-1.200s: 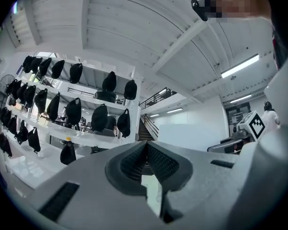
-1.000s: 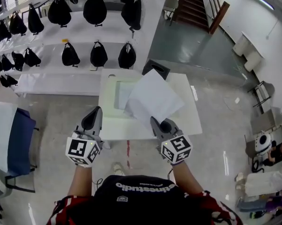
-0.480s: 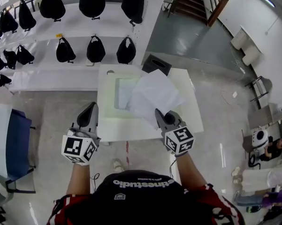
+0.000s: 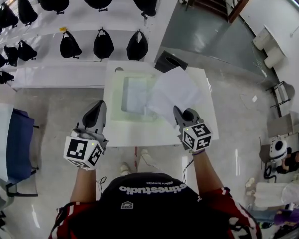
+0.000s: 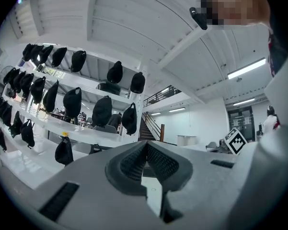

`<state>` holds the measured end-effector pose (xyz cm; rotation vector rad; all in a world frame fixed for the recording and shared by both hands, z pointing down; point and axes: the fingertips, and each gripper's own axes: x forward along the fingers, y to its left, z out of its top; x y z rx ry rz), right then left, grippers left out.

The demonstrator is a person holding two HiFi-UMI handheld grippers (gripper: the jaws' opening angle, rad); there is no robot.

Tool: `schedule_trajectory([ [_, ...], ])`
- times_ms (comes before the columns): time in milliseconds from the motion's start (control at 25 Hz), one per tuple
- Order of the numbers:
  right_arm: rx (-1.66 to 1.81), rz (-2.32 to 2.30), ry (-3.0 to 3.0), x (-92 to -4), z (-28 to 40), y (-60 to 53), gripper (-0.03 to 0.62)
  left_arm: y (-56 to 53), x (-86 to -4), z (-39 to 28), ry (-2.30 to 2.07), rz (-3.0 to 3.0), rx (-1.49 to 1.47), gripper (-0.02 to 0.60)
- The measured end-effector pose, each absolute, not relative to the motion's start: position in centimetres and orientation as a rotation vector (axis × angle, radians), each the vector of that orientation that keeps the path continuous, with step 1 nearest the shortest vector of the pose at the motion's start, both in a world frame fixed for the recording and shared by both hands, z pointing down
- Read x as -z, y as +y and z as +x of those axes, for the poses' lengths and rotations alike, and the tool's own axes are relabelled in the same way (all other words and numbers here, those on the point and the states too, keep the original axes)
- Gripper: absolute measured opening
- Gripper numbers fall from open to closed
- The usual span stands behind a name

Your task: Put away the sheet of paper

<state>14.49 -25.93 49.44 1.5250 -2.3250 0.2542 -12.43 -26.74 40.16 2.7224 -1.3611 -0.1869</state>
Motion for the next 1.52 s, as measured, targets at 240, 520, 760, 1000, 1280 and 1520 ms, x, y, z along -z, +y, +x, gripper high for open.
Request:
schedule_trajectory([
  [240,-0.283,1.430,-2.344,-51.9,15.7,-29.1,0.003,-28.2,-40.3,-10.9,-1.413,2.692,0.170,0.005],
  [520,-0.429,1.321,-2.396,-55.5,16.2,-31.7,0.003,-29.5,-39.7,-8.0,-1.445,2.695,0.140,0.004],
  [760,-0.495,1.232,-2.422,-57.5,15.6,-33.2,0.003,-30.4,-39.7,-6.6,-1.474,2.698,0.088,0.005],
  [1000,-0.563,1.173,-2.412,-60.0,16.0,-33.6,0.003,-30.4,-39.3,-5.8,-1.500,2.704,0.056,0.005],
  [1280,-0.615,1.131,-2.382,-62.4,16.5,-33.7,0.003,-30.0,-39.3,-5.5,-1.516,2.692,0.022,0.005],
  [1520,-0.675,1.090,-2.382,-63.7,15.8,-34.0,0.003,-30.1,-39.5,-5.7,-1.536,2.678,0.008,0.005],
])
